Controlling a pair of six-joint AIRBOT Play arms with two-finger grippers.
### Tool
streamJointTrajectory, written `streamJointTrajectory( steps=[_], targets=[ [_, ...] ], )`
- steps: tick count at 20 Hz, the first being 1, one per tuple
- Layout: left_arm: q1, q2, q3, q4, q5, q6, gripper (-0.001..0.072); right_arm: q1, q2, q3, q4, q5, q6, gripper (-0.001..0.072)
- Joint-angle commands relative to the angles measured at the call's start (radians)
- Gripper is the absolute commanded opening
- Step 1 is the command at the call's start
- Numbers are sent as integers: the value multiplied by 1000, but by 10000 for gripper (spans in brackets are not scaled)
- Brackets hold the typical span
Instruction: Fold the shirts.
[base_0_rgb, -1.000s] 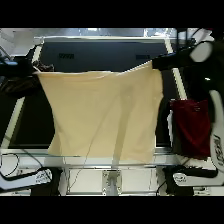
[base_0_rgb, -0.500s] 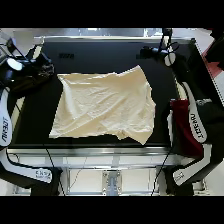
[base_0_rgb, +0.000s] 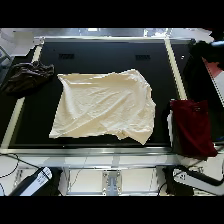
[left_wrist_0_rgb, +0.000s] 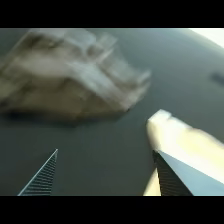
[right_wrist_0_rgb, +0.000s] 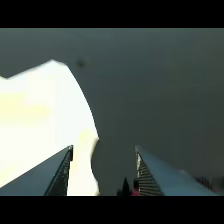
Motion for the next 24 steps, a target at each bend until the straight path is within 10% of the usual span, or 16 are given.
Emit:
streamJointTrajectory(
  steps=[1,9,24],
  targets=[
    [159,203,-388,-2,-50,-142,700,-113,272,-364,34,13,-11,449],
    [180,232,-679,-286,-37,-143,700,-126,443,-1340,631,-300,14,450],
    [180,232,-679,-286,-77,-143,700,63,206,-1383,687,-436,15,410]
  ],
)
